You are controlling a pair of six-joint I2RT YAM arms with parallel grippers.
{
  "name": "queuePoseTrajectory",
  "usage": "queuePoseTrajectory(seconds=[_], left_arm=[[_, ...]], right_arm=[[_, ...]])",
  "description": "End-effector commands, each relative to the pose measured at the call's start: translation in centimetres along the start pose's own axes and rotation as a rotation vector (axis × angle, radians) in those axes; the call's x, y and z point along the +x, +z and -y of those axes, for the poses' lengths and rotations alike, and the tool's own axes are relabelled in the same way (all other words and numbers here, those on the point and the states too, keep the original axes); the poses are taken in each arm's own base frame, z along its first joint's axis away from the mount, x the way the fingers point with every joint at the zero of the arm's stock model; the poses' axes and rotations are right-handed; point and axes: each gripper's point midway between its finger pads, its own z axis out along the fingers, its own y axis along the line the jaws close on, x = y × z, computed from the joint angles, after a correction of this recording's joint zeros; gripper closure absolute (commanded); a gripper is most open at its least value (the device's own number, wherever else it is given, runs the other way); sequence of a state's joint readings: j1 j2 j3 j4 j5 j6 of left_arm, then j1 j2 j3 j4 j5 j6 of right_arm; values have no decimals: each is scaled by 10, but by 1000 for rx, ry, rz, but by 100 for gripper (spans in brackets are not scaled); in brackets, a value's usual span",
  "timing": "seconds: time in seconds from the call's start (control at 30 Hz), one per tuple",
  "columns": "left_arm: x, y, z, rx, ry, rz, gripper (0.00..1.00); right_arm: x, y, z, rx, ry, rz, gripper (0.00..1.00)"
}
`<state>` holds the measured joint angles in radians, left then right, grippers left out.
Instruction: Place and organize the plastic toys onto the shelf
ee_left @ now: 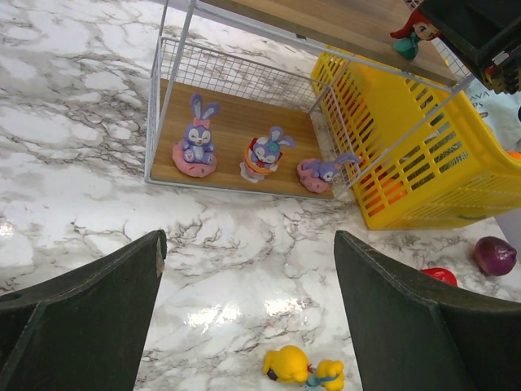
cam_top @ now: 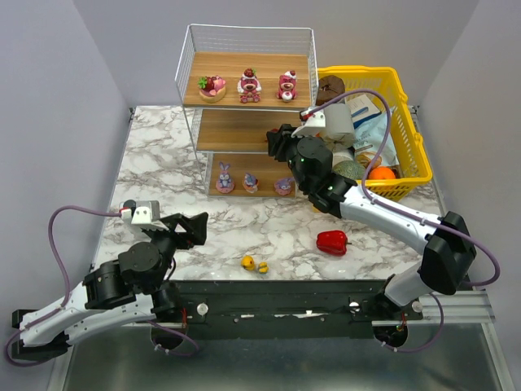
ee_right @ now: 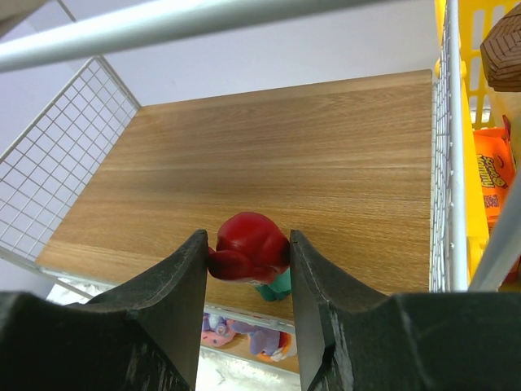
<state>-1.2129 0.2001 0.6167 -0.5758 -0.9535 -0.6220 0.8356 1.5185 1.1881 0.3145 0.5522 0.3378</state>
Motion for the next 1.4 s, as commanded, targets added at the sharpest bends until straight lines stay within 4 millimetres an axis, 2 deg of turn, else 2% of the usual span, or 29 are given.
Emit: queuePoseTrajectory(seconds=[0.0, 0.3, 0.53, 0.73, 1.07, 1.37], left_arm=[[-3, -1, -6, -27, -11, 17, 8], [-5, -1, -8, -31, -15, 23, 8], [-5, -1, -8, -32, -17, 21, 8], [-2, 0, -8, -41, -10, 16, 8], [-1, 1, -8, -48, -9, 9, 8], [0, 0, -9, -51, -12, 8, 8]], right_arm=[[-2, 6, 9, 54, 0, 25, 89], [-2, 5, 12, 72, 10, 16, 76], [-7, 7, 9, 70, 19, 14, 61], [-13, 7, 9, 74, 36, 17, 55], [-17, 6, 15, 94, 81, 21, 53], [-3, 7, 23, 107, 89, -6, 48]])
